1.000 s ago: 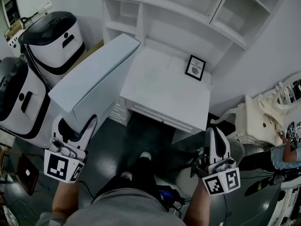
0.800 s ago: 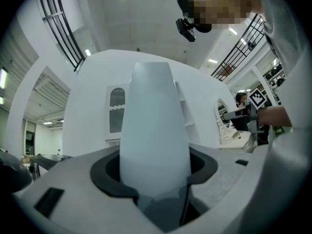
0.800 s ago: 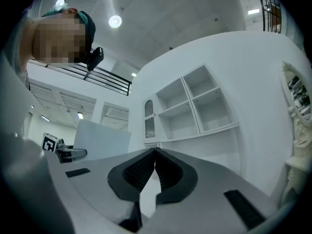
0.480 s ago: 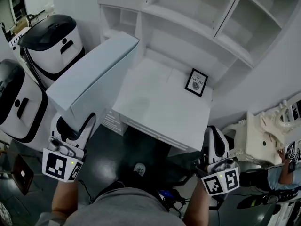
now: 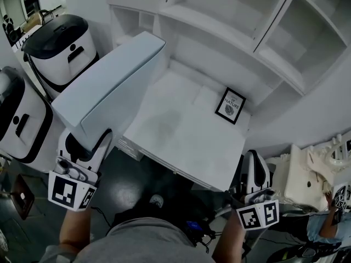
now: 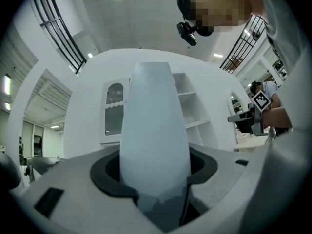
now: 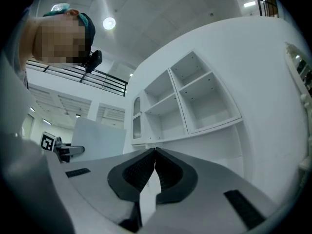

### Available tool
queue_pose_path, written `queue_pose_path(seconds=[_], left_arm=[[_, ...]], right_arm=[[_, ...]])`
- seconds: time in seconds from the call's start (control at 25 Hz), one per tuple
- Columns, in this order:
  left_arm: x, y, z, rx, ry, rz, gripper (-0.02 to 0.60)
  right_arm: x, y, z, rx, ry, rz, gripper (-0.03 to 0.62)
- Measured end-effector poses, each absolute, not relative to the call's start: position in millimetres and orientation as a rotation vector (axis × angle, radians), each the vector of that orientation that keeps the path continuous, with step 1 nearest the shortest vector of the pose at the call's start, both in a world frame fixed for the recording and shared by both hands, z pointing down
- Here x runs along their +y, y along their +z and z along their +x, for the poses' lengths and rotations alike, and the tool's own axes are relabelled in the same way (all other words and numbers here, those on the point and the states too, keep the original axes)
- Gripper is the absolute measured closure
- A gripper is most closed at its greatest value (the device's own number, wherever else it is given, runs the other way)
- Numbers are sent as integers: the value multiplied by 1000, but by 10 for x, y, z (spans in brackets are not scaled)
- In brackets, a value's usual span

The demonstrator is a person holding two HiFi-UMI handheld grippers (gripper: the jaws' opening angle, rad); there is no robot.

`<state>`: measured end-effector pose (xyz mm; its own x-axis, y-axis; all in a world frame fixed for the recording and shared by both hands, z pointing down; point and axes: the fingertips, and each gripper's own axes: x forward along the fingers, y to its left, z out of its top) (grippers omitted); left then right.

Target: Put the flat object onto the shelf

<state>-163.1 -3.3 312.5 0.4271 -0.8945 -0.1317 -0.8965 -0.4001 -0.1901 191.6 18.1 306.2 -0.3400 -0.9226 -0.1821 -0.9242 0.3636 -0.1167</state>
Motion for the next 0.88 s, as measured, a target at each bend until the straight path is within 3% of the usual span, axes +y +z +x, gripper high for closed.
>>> queue_pose_path(seconds=[0.88], left_arm=[[-580,2844,-969,1493,14,-2449,318]], right_arm=[[-395,3171,2399,2376,-78,-1606,566]])
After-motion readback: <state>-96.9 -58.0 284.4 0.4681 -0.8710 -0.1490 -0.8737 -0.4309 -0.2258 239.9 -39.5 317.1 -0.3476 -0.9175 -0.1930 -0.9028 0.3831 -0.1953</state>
